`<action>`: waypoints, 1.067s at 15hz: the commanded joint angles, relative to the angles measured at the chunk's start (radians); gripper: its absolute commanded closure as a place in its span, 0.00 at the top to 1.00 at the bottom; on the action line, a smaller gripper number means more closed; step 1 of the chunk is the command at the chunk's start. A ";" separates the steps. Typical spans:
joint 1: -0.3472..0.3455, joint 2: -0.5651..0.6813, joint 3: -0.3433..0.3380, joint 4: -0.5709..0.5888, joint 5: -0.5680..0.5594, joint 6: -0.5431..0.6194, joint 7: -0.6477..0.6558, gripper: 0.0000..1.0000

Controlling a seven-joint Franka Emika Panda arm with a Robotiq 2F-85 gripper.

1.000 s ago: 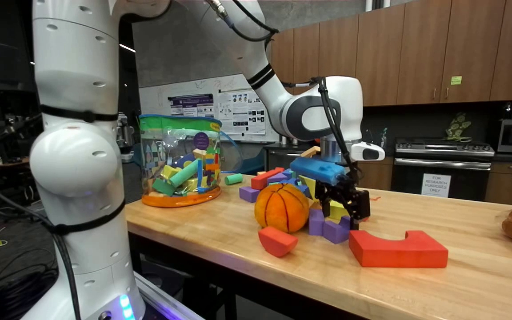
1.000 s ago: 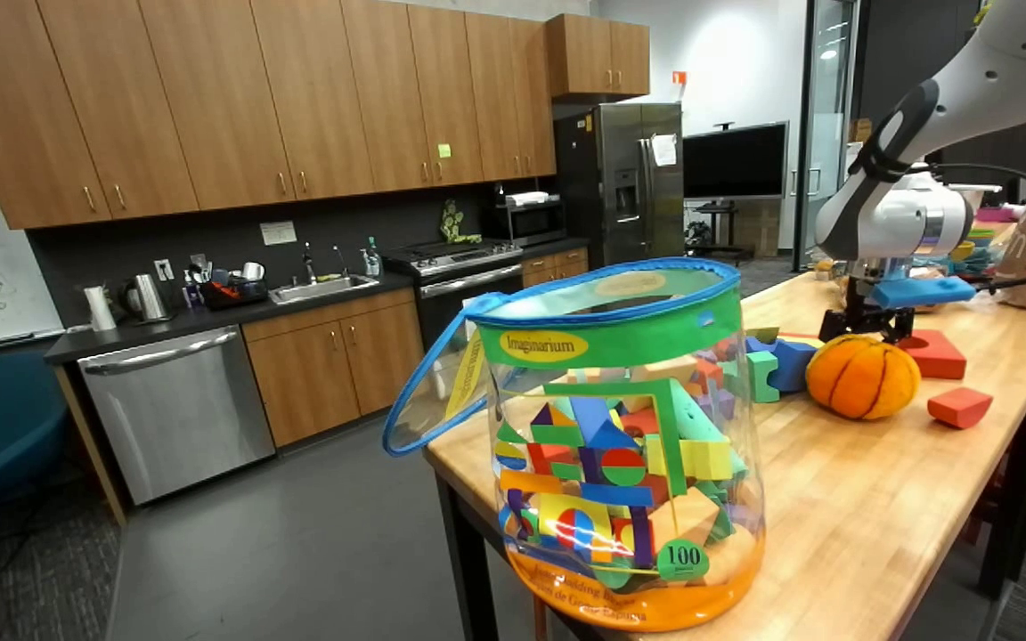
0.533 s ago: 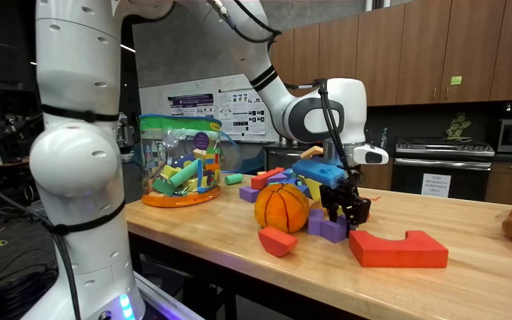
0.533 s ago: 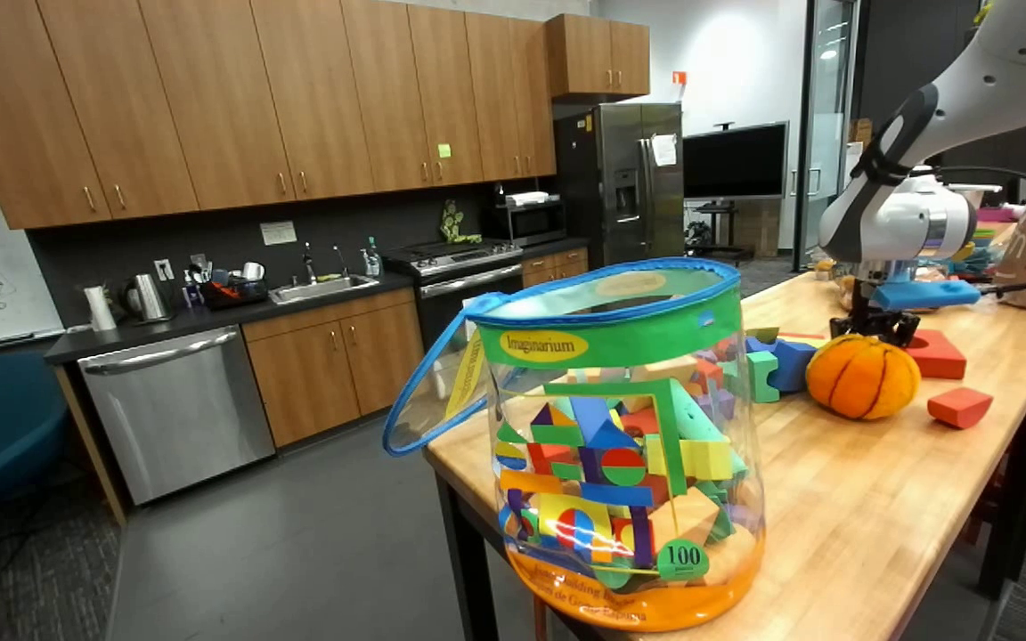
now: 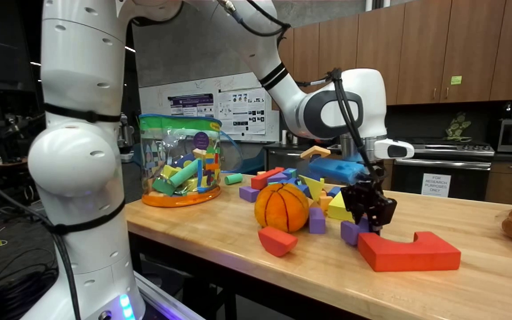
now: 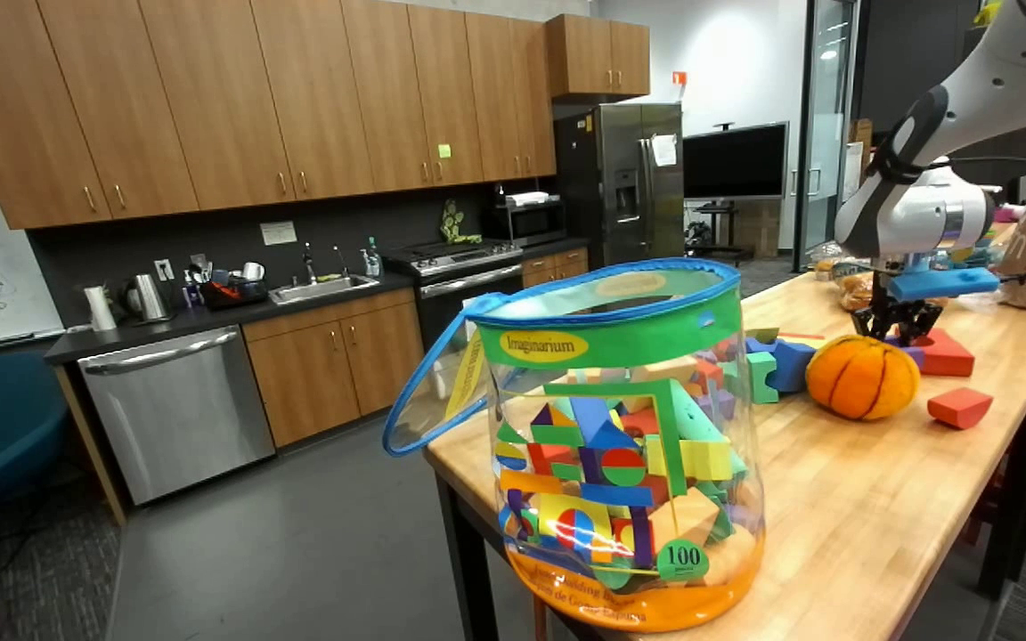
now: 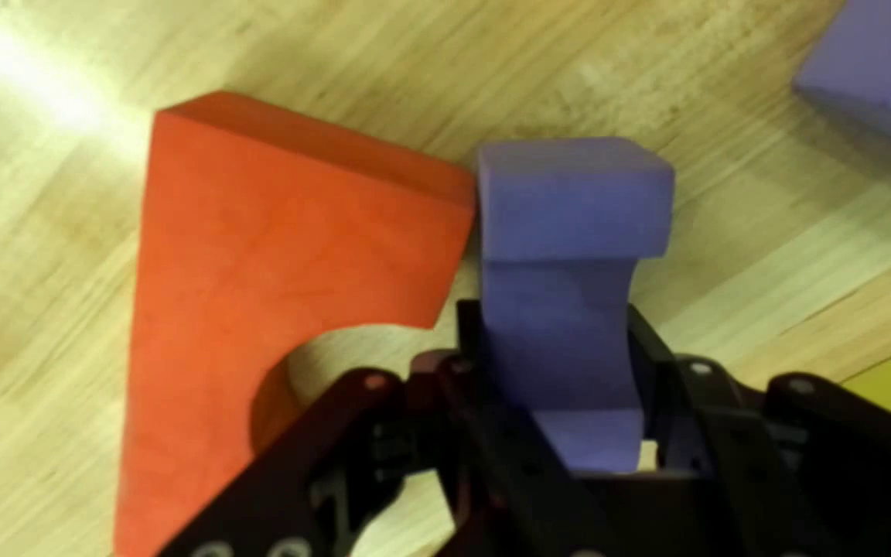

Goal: Put one purple block in the bag on the left.

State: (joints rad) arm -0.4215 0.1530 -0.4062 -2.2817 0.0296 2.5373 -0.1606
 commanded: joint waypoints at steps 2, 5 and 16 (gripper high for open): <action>-0.013 -0.108 -0.052 0.042 -0.117 -0.060 0.062 0.17; -0.013 -0.218 -0.062 0.051 -0.176 -0.098 0.072 0.17; 0.005 -0.685 0.162 -0.002 -0.319 -0.235 0.187 0.17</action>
State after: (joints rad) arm -0.4253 -0.3996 -0.3275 -2.2249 -0.2355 2.3413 -0.0445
